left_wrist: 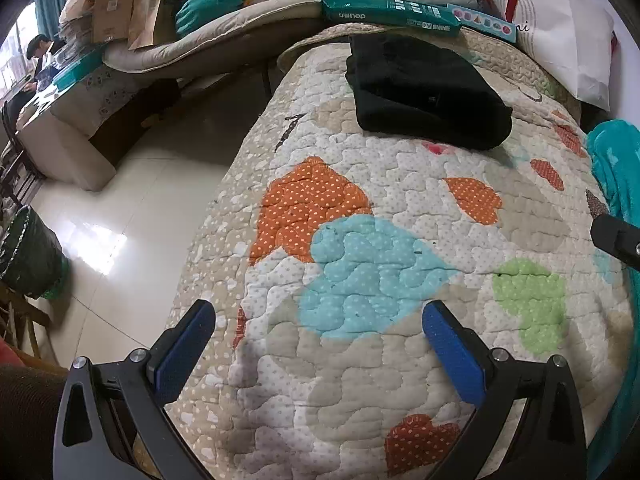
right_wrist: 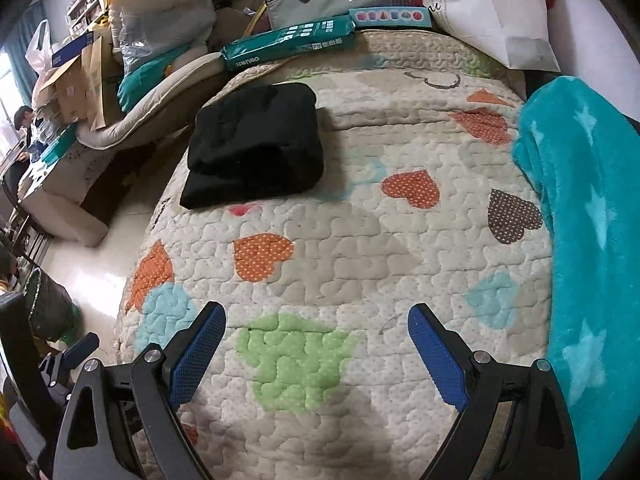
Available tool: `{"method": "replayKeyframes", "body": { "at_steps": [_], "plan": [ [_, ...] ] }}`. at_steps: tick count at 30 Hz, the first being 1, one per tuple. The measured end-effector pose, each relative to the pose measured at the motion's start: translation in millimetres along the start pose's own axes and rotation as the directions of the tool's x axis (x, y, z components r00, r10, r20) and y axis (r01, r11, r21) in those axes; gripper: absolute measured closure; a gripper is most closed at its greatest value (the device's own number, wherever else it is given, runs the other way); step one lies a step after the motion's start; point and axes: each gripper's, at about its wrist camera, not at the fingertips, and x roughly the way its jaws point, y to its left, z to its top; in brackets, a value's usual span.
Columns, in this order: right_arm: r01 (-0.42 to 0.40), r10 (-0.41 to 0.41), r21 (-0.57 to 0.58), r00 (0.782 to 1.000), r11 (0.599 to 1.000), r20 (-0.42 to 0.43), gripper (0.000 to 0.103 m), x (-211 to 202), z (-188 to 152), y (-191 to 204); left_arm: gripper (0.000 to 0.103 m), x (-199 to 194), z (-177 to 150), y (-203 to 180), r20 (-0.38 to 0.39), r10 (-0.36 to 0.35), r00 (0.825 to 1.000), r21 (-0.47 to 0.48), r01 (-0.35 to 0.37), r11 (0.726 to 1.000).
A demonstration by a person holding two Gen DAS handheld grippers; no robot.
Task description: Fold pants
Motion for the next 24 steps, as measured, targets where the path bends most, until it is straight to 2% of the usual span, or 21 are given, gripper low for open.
{"method": "replayKeyframes", "body": {
  "at_steps": [7, 16, 24],
  "plan": [
    [0.019, -0.019, -0.025, 1.0, 1.0, -0.005, 0.007, 3, -8, 6, 0.0, 0, 2, 4, -0.014, -0.031, 0.999, -0.026, 0.031, 0.999],
    [0.053, -0.05, -0.117, 0.998, 0.992, 0.022, 0.007, -1, -19, 26, 0.0, -5, 3, 8, -0.008, -0.057, 0.998, -0.031, 0.057, 0.998],
    [0.082, -0.079, -0.11, 0.996, 0.99, 0.036, 0.007, -5, -24, 25, 0.0, -9, 3, 6, 0.009, -0.057, 0.998, -0.006, 0.057, 0.998]
  ]
}}
